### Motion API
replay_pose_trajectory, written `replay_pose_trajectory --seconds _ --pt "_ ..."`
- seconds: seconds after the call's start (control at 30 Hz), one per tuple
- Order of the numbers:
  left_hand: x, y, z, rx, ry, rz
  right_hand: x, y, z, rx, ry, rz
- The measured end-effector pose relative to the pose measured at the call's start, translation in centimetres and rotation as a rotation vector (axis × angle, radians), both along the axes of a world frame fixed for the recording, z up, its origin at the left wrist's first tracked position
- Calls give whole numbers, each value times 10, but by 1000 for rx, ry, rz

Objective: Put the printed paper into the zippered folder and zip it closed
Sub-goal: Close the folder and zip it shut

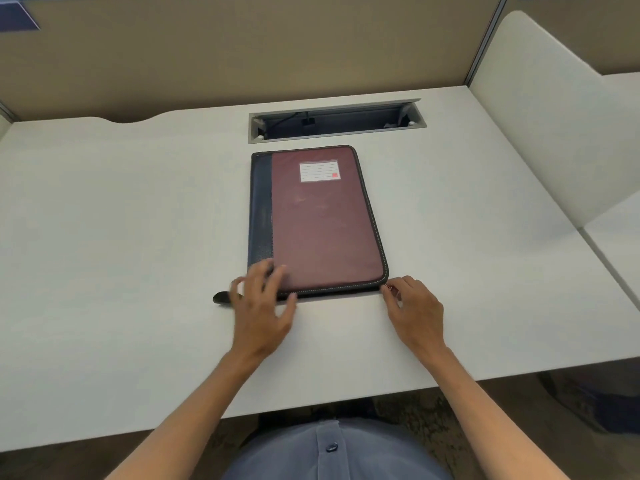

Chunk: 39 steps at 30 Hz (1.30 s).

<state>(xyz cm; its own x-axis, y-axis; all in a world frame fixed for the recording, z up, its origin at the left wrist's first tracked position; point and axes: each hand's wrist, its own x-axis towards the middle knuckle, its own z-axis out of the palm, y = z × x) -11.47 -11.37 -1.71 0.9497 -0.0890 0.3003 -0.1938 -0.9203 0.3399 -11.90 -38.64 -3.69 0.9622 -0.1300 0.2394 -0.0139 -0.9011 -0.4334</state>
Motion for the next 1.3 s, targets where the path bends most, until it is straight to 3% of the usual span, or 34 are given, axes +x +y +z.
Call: replay_pose_trajectory --seconds 0.17,0.33,0.7,1.03,1.3 --pt "32 -67 -5 295 136 -356 0 1 0 16 -22 1" --pt "51 -80 -14 405 180 -464 -1 -4 0 -27 -91 32" --pt "47 -84 -13 374 92 -456 43 -18 12 -188 -133 -9" --pt "51 -91 -12 375 -37 -417 41 -37 -2 -183 -289 165" --pt "45 -96 -12 373 -72 -409 107 -28 8 -189 -151 41"
